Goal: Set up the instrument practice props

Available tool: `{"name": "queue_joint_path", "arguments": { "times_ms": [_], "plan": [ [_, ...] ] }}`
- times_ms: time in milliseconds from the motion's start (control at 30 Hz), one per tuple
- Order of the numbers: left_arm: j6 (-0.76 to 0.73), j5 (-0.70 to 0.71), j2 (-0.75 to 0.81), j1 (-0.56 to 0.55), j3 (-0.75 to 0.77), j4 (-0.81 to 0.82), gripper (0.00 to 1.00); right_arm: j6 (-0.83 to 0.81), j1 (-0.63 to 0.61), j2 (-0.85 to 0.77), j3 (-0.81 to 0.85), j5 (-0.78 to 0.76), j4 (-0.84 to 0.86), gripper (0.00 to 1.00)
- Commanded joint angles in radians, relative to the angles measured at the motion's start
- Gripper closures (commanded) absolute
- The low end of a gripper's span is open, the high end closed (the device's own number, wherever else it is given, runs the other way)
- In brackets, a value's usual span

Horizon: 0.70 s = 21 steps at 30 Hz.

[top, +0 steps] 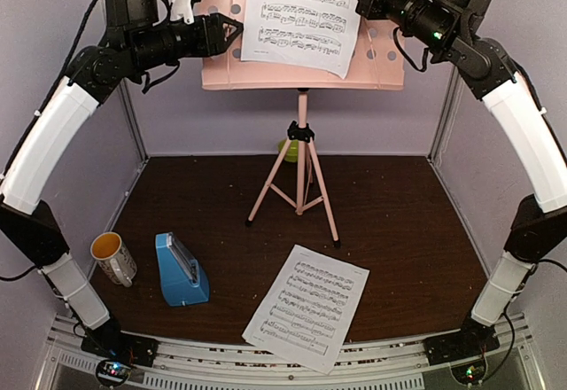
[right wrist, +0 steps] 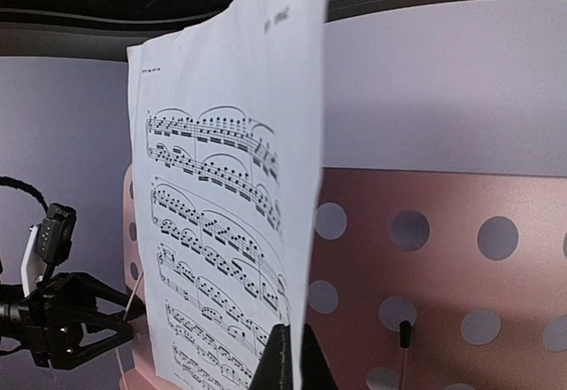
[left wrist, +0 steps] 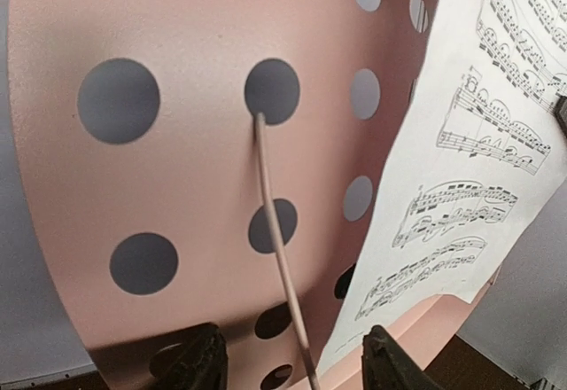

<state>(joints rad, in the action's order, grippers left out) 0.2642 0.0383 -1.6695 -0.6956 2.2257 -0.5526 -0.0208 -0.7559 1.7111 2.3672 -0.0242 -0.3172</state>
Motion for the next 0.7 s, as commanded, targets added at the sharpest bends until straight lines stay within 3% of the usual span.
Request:
{"name": "queue_joint_path", "arguments": {
  "times_ms": [0, 167, 667],
  "plan": [
    [-0.015, 0.021, 0.057, 0.002, -0.037, 0.126, 0.45, -0.025, -0.007, 0.004, 0.017, -0.033, 0.020, 1.00],
    [-0.019, 0.122, 0.070, 0.007, -0.033, 0.092, 0.42, -0.031, -0.011, 0.005, 0.011, -0.052, 0.019, 1.00],
    [0.021, 0.012, -0.033, 0.025, 0.077, 0.065, 0.45, -0.082, -0.070, 0.033, 0.010, -0.165, 0.054, 1.00]
  ]
}}
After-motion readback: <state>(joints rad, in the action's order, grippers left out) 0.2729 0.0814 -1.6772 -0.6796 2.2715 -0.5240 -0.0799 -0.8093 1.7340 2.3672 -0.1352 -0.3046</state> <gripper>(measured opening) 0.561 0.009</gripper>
